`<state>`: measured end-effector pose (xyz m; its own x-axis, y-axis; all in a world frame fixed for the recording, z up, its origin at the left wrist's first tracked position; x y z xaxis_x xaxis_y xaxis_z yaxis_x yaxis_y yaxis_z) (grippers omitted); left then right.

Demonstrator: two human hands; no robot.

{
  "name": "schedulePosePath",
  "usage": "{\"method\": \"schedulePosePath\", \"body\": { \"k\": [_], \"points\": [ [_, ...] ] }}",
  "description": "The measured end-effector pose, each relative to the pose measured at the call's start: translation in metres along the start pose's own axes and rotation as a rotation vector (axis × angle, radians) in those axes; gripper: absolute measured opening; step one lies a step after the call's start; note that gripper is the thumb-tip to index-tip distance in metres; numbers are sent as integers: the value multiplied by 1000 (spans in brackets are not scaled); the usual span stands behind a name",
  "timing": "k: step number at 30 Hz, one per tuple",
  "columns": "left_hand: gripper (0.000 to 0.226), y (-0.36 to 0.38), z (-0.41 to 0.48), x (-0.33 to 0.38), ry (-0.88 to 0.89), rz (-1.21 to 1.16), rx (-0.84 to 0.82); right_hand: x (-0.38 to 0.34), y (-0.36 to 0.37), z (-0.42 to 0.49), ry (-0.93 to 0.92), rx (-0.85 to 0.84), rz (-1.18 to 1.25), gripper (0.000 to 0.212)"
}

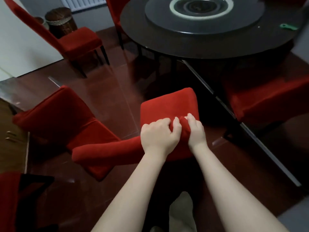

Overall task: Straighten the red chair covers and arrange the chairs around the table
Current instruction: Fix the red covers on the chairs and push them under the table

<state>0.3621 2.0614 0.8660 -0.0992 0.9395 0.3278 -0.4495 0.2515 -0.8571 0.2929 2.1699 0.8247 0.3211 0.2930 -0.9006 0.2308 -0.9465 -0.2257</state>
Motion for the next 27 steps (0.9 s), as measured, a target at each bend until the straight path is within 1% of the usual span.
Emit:
{"method": "schedulePosePath", "body": {
  "k": [3,7,9,13,15,18,19,21,23,27],
  "points": [
    [50,0,0,1,6,13,-6,-6,-5,1,18,-56,-121,38],
    [48,-2,0,1,-7,17,-16,-14,-8,-4,28,-143,-222,41],
    [48,0,1,4,0,22,-26,-19,-14,-5,19,-161,-294,42],
    [47,7,0,11,78,63,-52,-31,-32,-5,-18,-185,-402,51],
    [49,10,-7,9,91,102,-56,-33,-42,-5,-58,-90,-538,48],
    [50,12,-23,1,36,147,-48,-37,-57,-6,-221,187,-868,38],
    [50,13,-27,0,21,152,-44,-37,-61,-7,-291,256,-974,39],
    [51,16,-30,1,-12,152,-65,-33,-63,-11,-413,343,-1153,43],
    [53,23,-28,6,-33,148,-109,-22,-62,-13,-466,362,-1235,47],
    [52,40,-20,23,-22,120,-182,2,-67,-4,-412,324,-1254,58]
  ]
}}
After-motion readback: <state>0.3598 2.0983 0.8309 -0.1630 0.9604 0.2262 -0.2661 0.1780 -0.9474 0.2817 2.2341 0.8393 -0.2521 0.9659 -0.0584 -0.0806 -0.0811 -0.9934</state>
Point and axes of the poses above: each hand's wrist, its own z-axis towards the middle knuckle, its own y-axis out of the palm, x = y × z, the point moved 4 cm from there along z, towards the middle knuckle, and after that the axes turned 13 degrees about y, right-handed, at the moved point
